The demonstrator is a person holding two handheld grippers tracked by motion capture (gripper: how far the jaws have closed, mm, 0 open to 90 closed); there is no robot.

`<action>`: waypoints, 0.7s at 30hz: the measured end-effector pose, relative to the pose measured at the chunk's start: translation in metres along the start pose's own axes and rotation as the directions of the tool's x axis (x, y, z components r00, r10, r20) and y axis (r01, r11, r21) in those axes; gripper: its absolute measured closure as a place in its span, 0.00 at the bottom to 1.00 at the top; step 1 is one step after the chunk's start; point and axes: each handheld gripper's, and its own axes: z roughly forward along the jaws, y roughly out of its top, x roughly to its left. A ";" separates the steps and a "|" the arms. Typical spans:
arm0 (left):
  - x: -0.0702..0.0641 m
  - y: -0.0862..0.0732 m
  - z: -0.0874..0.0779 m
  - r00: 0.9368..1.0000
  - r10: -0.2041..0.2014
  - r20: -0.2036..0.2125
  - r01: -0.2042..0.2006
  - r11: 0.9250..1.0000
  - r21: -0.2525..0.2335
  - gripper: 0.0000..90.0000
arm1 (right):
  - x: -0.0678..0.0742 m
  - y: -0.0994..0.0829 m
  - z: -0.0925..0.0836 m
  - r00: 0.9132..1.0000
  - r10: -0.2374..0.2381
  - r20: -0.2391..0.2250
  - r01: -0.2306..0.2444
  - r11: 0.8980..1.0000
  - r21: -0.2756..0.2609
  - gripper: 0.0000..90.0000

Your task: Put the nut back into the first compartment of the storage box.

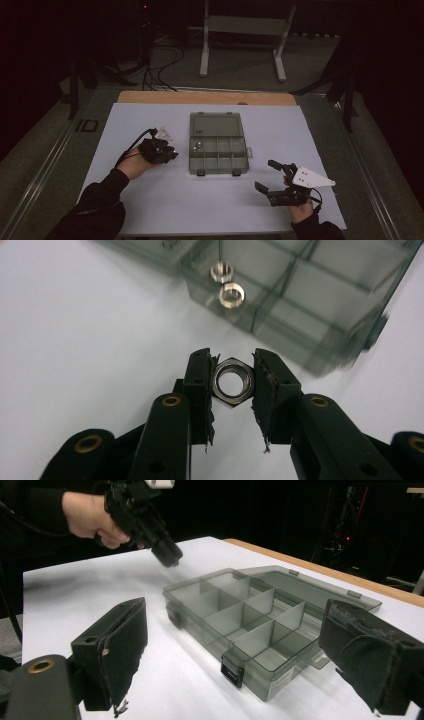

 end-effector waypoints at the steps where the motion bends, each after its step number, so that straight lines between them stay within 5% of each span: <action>1: 0.001 0.004 -0.001 1.000 -0.004 0.001 0.004 1.000 -0.010 0.79 | 0.000 0.000 0.000 1.000 0.000 -0.001 0.000 1.000 0.000 0.14; 21: 0.000 0.057 0.011 1.000 0.026 0.015 -0.025 0.999 -0.041 0.79 | 0.000 0.000 0.000 1.000 0.001 -0.005 -0.001 1.000 -0.004 0.14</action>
